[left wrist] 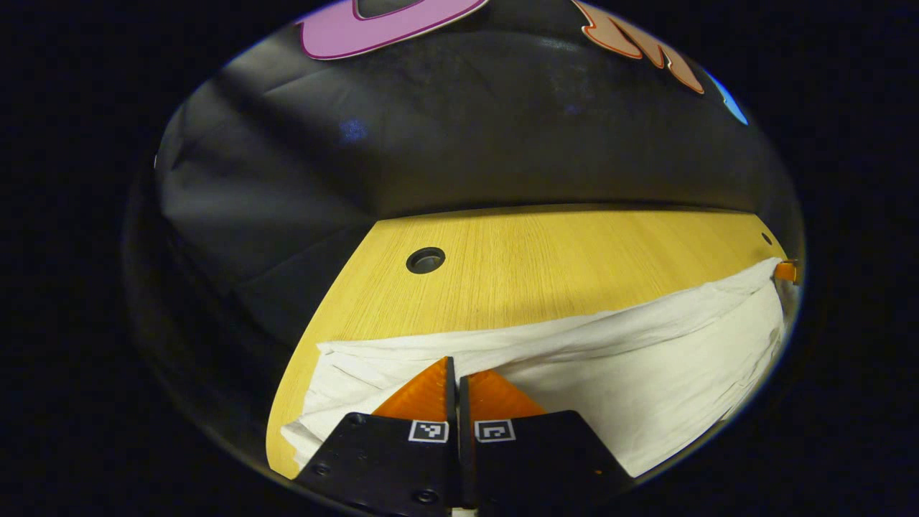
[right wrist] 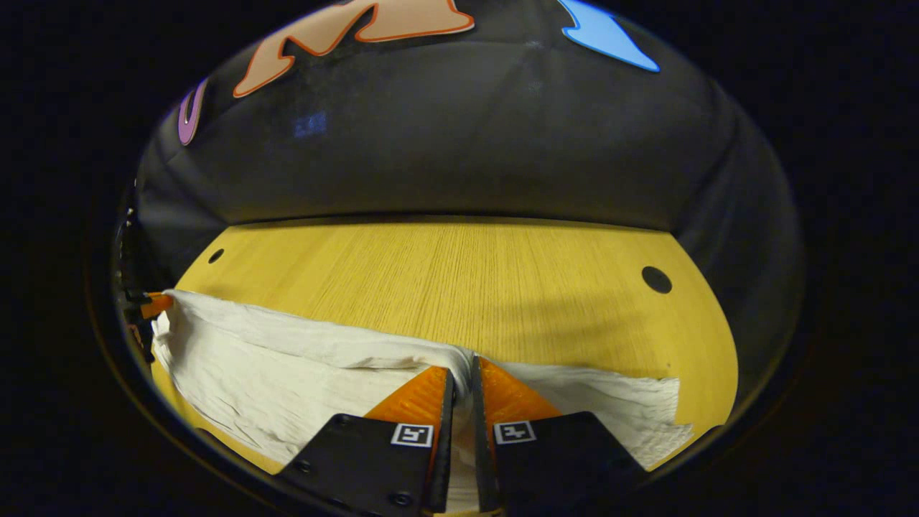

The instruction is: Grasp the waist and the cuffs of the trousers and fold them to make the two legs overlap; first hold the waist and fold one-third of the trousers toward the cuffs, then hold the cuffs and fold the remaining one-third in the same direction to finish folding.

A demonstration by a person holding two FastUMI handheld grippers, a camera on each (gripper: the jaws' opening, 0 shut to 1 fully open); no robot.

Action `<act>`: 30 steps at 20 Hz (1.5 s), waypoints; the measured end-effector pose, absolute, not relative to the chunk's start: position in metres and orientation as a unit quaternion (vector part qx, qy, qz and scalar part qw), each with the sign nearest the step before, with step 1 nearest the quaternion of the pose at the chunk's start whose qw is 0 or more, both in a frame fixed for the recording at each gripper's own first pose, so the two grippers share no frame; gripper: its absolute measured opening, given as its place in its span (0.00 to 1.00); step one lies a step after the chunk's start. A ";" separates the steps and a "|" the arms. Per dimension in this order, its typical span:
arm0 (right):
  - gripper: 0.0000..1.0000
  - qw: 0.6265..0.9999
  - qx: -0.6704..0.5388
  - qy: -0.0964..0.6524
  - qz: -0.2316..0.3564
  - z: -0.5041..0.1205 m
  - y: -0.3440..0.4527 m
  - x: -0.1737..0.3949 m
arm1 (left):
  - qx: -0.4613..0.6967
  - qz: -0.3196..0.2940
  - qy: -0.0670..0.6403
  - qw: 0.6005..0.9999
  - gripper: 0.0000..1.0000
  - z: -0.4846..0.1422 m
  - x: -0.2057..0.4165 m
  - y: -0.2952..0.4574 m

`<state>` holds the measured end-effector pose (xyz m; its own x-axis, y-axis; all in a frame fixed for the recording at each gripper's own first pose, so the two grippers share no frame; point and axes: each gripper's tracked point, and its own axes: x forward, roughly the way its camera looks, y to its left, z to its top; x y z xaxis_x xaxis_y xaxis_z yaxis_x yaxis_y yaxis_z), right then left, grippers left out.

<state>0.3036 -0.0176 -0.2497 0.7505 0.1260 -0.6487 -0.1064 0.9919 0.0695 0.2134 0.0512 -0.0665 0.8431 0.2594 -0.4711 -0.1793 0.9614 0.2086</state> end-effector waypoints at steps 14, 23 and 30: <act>0.92 0.957 0.050 0.286 0.010 -0.185 -0.106 0.267 | 0.004 0.052 0.154 0.987 0.96 0.010 0.181 -0.042; 0.96 0.946 0.059 0.310 -0.078 -0.204 -0.231 0.196 | 0.012 0.038 0.158 0.987 0.96 0.021 0.114 -0.091; 0.92 0.934 0.088 0.335 -0.091 -0.244 -0.254 0.182 | 0.003 0.027 0.166 0.986 0.96 0.013 0.103 -0.129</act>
<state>0.1821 -0.2536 -0.2444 0.7587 -0.1115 -0.6418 0.2291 0.9680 0.1027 0.1032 -0.1285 0.0129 0.9437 0.0536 -0.3265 -0.0518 0.9986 0.0143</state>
